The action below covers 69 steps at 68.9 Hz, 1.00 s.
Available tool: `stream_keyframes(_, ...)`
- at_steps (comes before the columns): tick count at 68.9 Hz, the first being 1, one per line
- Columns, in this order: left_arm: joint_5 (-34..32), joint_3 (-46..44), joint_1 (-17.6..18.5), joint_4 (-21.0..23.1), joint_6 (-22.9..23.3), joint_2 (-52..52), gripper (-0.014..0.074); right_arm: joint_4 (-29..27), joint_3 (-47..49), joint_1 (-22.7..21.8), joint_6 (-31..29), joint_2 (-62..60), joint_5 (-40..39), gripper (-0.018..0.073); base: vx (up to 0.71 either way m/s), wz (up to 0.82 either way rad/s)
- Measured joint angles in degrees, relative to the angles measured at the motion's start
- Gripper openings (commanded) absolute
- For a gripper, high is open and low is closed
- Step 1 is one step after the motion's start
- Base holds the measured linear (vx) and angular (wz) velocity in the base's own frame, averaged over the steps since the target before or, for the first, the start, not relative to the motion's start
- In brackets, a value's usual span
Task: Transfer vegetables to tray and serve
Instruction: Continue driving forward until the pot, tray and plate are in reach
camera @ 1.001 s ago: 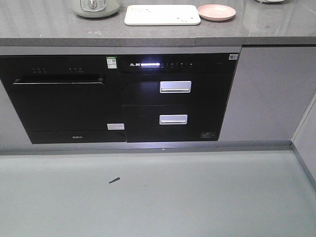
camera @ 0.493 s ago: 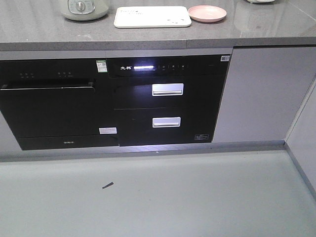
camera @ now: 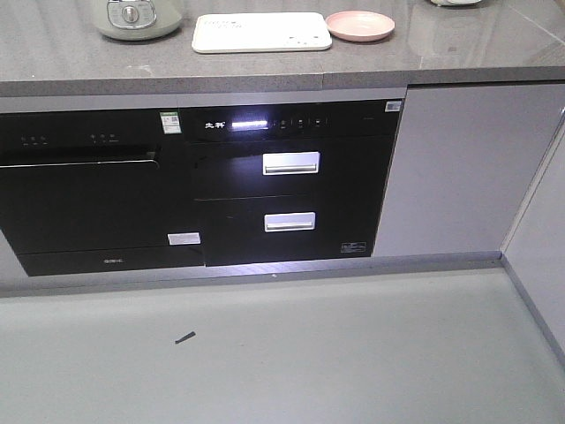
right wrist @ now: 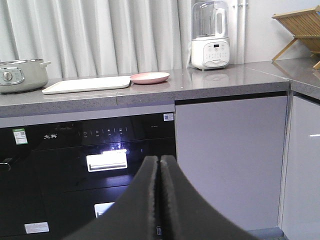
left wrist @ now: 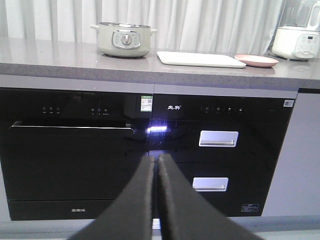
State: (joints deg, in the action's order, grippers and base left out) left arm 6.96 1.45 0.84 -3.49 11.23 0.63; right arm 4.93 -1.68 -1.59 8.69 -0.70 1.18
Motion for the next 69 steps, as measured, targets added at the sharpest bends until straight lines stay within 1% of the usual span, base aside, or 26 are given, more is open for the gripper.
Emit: stream_keyframes(69,0.0,0.0,0.0,0.0,0.0,0.0,-0.0006,0.0,0.0,0.0,0.0,0.0,0.0,-0.0003,0.06,-0.03)
